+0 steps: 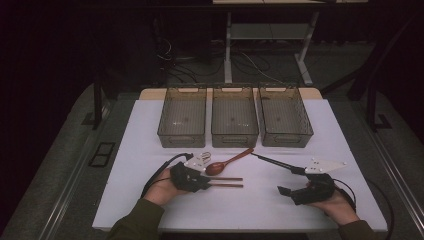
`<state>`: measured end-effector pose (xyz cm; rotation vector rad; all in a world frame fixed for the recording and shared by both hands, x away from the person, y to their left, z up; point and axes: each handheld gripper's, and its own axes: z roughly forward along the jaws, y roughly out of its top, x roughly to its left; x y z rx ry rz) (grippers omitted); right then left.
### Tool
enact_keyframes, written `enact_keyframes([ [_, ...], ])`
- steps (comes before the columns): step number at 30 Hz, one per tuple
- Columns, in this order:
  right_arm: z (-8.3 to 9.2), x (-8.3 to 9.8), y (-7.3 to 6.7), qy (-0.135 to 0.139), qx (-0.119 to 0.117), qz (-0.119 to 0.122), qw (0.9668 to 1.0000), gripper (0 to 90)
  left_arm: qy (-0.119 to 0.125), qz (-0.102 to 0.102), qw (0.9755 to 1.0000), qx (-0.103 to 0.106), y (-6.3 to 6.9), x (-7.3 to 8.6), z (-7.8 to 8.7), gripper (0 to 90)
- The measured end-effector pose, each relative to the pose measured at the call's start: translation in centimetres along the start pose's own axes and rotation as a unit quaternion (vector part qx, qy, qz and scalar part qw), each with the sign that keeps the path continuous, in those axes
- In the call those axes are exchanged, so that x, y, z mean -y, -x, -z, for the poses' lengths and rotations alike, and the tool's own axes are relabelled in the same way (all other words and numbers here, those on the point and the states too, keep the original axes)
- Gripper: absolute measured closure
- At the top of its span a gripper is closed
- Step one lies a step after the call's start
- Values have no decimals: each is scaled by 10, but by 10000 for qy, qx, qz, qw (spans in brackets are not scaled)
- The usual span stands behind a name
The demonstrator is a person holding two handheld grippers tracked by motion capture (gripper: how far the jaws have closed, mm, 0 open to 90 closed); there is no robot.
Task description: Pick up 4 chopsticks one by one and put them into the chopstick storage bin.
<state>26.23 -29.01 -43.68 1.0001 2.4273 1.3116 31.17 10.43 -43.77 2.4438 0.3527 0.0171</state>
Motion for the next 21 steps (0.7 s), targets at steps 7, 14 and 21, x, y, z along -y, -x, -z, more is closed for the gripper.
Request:
enact_keyframes([
  [7, 0, 0, 0, -1, -4, 1, 10000, 118, -2, -57, 10000, 53, 0, 0, 0, 749],
  [14, 0, 0, 0, -20, -15, -15, 10000, 118, -16, -116, 9999, 76, 1, 0, 1, 759],
  [21, 0, 0, 0, -49, -23, 5, 10000, 118, -8, -173, 9998, 110, 1, 0, 1, 773],
])
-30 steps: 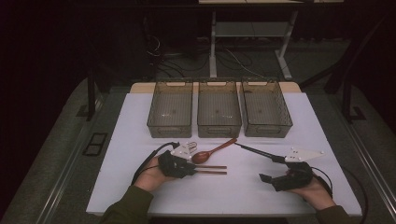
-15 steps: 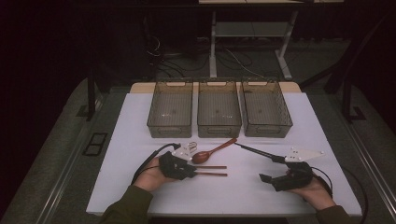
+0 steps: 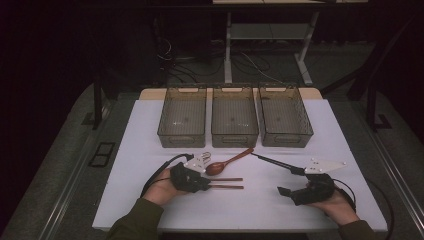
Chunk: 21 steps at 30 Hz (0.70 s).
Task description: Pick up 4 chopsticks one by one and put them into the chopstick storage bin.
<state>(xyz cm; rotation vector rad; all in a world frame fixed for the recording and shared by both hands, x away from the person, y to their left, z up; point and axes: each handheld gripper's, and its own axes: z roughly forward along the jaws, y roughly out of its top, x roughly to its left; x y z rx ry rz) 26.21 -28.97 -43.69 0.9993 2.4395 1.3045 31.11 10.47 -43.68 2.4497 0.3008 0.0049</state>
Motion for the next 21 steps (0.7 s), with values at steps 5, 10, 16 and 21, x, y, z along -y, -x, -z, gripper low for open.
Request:
enact_keyframes([
  [5, 0, 0, 0, 6, 0, 0, 10000, 118, 71, -43, 10000, 42, 0, -1, 1, 814],
  [10, 0, 0, 0, 6, 1, -1, 10000, 118, 67, -15, 10000, 1, 0, -1, 1, 824],
  [16, 0, 0, 0, 9, 0, -6, 10000, 118, 63, 9, 10000, -17, 0, -1, 1, 827],
  [21, 0, 0, 0, 12, 2, -7, 10000, 118, 89, 33, 10000, 6, 0, -2, 3, 828],
])
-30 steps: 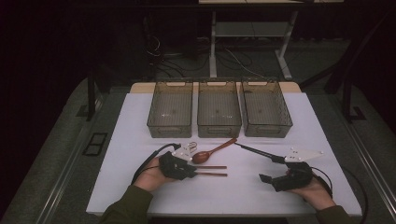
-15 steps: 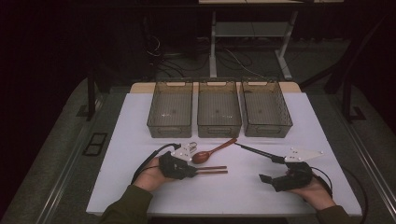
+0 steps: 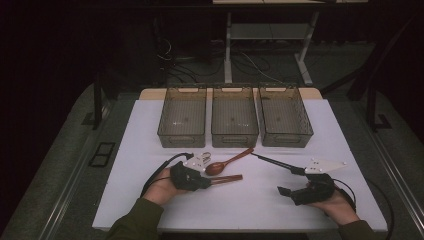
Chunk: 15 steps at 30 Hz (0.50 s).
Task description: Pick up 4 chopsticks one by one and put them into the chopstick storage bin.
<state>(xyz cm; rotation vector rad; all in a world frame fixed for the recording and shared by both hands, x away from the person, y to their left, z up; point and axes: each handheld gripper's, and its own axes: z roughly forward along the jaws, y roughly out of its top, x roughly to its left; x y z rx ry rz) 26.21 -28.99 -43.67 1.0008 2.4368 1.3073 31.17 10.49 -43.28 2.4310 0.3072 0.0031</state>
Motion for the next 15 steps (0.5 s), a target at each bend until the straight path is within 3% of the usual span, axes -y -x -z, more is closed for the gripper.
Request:
enact_keyframes([
  [15, 0, 0, 0, -7, 6, 11, 10000, 118, 217, 266, 9994, 79, 2, -5, 8, 828],
])
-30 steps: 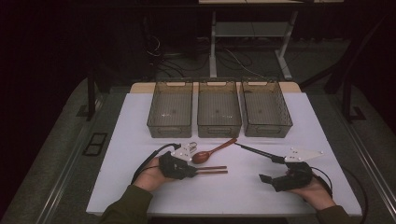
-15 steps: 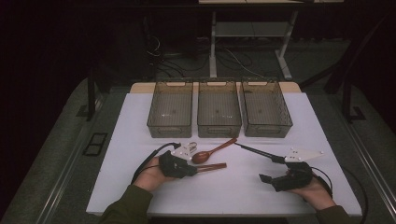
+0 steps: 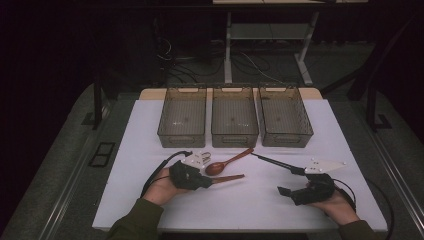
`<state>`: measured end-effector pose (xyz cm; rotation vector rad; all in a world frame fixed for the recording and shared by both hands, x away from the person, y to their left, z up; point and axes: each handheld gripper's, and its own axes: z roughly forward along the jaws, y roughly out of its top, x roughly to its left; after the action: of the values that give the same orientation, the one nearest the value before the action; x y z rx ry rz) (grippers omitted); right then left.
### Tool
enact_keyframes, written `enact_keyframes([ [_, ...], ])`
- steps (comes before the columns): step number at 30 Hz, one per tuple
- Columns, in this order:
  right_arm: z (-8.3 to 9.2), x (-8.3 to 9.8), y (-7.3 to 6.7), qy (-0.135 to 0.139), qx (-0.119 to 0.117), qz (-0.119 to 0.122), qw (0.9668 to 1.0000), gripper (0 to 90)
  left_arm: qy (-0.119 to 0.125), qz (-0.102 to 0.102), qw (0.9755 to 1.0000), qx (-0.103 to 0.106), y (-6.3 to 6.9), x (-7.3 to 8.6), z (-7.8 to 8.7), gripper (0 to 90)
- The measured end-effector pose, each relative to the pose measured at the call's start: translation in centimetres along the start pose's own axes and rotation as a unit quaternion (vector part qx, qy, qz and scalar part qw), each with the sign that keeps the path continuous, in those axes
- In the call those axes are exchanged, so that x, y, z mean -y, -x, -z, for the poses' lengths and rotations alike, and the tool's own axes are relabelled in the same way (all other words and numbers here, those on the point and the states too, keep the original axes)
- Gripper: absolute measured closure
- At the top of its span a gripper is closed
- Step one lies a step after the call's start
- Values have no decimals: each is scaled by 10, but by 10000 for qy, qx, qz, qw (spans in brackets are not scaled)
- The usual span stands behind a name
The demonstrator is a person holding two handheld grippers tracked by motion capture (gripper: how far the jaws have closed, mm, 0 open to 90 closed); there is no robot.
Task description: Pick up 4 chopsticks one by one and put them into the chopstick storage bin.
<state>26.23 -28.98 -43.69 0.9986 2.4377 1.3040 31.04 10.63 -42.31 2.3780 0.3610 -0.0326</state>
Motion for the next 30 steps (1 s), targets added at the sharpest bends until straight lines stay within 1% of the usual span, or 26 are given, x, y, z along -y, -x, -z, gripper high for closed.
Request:
enact_keyframes([
  [1, 0, 0, 0, 3, 1, -9, 10000, 118, 38, 61, 10000, -9, 0, 0, 1, 828],
  [4, 0, 0, 0, 110, -39, -151, 9998, 118, 106, 129, 9999, -1, 0, -1, 4, 828],
  [8, -1, 1, 0, 132, -68, -174, 9997, 118, 178, 217, 9996, -55, 0, -2, 8, 828],
  [11, -3, 1, -1, 74, -93, -137, 9998, 118, 210, 244, 9994, -95, 0, -2, 11, 828],
  [14, -6, 1, -2, 29, -57, -129, 9999, 116, 226, 285, 9992, -149, 0, -3, 14, 828],
  [15, -6, 1, -2, 45, -12, -150, 9999, 101, 232, 299, 9992, -147, 0, -3, 15, 828],
  [17, -5, 0, -2, 78, 1, -185, 9998, 92, 258, 319, 9990, -170, 0, -3, 16, 828],
  [18, -5, 0, -1, 94, 5, -192, 9998, 55, 258, 313, 9990, -180, -1, -3, 17, 828],
  [19, -6, 0, -1, 69, -18, -222, 9997, 36, 263, 337, 9989, -210, -1, -3, 18, 828],
  [22, -7, 0, -1, -2, 23, -237, 9997, 36, 319, 402, 9983, -261, -2, -4, 22, 828],
  [26, -9, 1, -2, -77, -3, -197, 9998, 36, 366, 467, 9978, -294, -4, -4, 26, 828],
  [30, -10, 1, -2, -137, -20, -143, 9998, 36, 382, 487, 9975, -344, -5, -4, 30, 828],
])
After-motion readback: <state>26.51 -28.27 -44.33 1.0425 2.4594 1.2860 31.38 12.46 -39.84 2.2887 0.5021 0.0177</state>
